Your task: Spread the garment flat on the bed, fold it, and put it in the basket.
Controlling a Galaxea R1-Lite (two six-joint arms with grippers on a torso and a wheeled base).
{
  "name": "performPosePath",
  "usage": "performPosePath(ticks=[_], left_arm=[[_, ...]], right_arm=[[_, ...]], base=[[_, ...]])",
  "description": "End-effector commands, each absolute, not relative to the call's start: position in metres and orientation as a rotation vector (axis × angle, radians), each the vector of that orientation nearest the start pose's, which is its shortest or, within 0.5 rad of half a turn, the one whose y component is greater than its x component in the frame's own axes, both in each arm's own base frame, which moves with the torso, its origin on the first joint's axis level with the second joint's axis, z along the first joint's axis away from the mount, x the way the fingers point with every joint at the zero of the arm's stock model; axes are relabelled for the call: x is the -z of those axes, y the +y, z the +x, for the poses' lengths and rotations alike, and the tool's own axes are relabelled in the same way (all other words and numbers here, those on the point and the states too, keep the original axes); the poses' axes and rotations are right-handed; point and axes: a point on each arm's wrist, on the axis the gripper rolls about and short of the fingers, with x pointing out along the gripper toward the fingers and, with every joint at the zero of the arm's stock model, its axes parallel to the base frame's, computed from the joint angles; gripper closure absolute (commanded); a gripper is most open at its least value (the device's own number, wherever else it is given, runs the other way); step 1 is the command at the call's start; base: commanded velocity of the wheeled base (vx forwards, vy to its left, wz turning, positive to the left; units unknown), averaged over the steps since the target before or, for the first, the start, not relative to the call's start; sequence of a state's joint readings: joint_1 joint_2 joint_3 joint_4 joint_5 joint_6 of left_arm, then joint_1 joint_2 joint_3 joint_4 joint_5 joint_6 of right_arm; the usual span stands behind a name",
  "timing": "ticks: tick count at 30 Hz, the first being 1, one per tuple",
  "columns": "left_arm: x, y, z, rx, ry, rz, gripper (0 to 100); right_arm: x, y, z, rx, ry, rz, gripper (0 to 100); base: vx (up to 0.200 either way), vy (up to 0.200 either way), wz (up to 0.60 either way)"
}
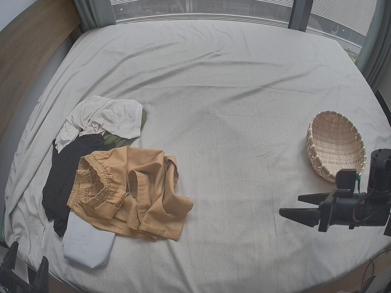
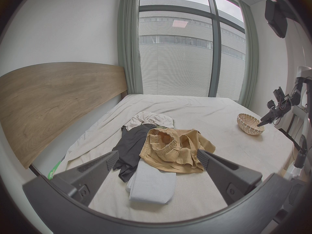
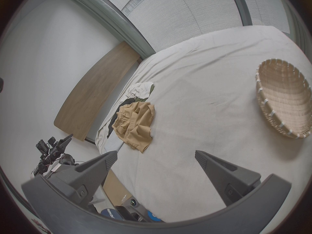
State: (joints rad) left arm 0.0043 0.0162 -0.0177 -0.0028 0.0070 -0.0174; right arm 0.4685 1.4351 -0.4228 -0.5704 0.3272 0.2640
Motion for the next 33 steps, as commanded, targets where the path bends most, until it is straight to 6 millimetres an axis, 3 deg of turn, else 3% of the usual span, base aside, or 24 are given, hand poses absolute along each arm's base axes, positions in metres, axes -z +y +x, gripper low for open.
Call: performPosePath(ticks=[1, 15, 24, 33], left_arm=[[-0.076, 0.0, -0.023, -0.012, 0.0, -0.018, 0], [-0.076, 0.0, -0.023, -0.012, 0.0, -0.018, 0], [-0.076, 0.0, -0.023, -0.012, 0.0, -0.02, 0], [-0.076, 0.0, -0.023, -0.012, 0.0, -0.021, 0]], right_arm=[[-0.133, 0.124, 0.2, -0.734, 0.612, 0.219, 0], [-0.12, 0.153, 0.219, -0.769, 0.67, 0.215, 0], [-0.095, 0.184, 0.236, -0.812, 0.708, 0.22, 0], [-0.057, 0.227, 0.259, -0.852, 0.759, 0.219, 0]], base=[[0.0, 0.0, 0.0], [0.0, 0.0, 0.0], [0.0, 0.0, 0.0], [0.0, 0.0, 0.0]])
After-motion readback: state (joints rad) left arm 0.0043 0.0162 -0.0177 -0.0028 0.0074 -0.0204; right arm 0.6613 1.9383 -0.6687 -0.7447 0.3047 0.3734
